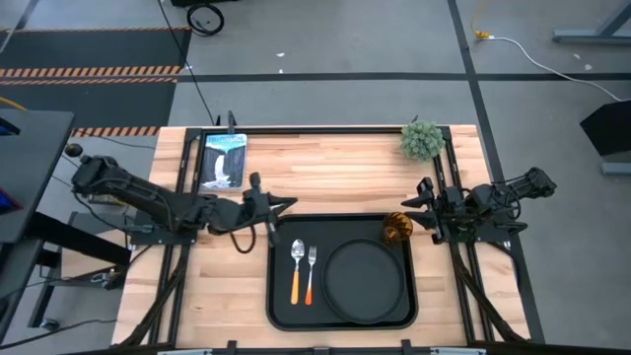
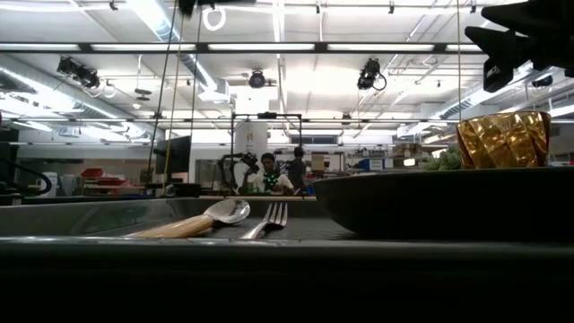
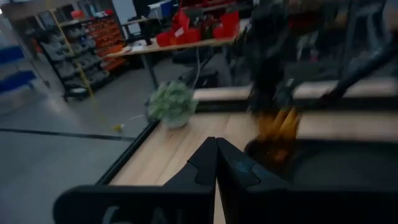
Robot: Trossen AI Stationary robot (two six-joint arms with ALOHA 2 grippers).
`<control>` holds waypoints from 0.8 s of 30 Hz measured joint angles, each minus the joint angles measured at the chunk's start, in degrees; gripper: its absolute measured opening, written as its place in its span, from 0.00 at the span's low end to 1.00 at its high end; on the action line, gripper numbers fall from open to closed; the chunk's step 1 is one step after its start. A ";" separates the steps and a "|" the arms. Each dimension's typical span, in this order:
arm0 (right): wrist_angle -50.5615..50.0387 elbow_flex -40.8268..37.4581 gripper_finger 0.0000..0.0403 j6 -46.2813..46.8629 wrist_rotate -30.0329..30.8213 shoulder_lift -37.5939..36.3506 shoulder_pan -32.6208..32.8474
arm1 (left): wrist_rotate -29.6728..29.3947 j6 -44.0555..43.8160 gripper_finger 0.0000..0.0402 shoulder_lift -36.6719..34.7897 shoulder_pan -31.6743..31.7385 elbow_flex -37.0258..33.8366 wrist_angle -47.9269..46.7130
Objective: Pick and place plate/cup/fork/spoon on tray
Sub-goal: Return to Home Position
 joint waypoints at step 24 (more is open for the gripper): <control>-0.02 0.00 0.35 0.00 0.00 0.00 0.00 | 22.00 -0.91 0.03 -39.54 7.63 -45.78 19.62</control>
